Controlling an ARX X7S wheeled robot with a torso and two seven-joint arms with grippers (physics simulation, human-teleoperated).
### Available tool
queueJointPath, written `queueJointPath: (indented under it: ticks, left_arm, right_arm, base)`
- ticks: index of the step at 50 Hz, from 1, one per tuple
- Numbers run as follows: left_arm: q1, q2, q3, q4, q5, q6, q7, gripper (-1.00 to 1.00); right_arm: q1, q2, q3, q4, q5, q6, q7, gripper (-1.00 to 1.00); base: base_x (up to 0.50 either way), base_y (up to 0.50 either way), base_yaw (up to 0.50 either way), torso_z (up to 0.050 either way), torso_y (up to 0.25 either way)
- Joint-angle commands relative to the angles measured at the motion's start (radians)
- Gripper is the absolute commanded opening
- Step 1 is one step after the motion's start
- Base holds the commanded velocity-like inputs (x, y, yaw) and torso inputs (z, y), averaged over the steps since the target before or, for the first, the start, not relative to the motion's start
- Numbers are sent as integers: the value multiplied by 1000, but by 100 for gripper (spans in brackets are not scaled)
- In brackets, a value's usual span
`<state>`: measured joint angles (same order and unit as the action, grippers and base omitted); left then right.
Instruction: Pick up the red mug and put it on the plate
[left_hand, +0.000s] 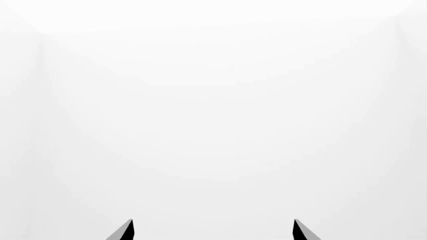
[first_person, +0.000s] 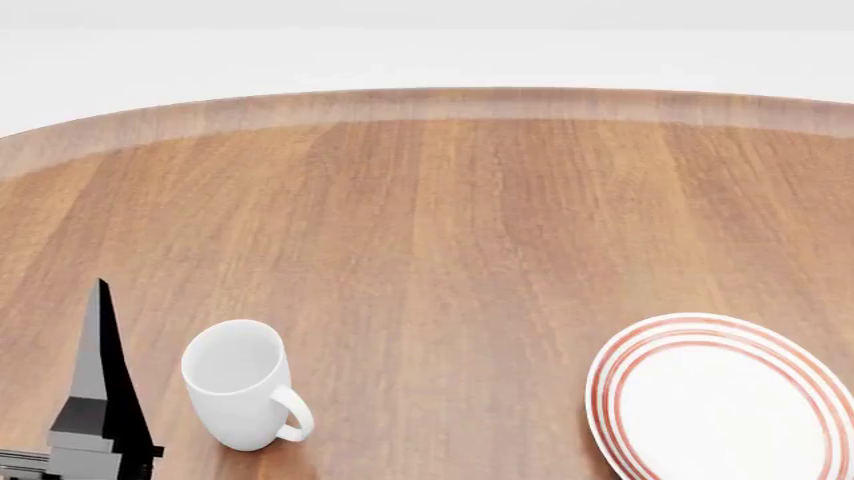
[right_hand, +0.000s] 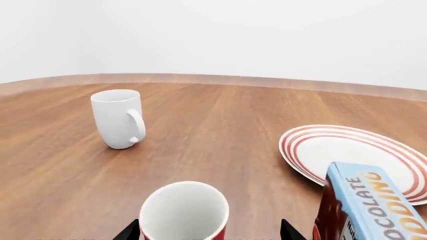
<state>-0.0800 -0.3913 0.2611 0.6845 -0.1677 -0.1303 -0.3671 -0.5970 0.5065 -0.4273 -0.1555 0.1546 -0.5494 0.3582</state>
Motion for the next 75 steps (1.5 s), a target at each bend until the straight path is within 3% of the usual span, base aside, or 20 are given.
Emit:
queueJointPath:
  ticks: [1, 75]
  left_arm:
    - [4, -3, 4, 5, 1, 1, -5, 100]
    - [-15, -19, 15, 3, -11, -3, -18, 100]
  right_arm:
    - [6, -5, -12, 28, 0, -12, -4, 100]
    - [119, -111, -77, 384, 115, -174, -100, 100]
  base:
    - [0, 0, 0, 0, 0]
    - [0, 0, 0, 0, 0]
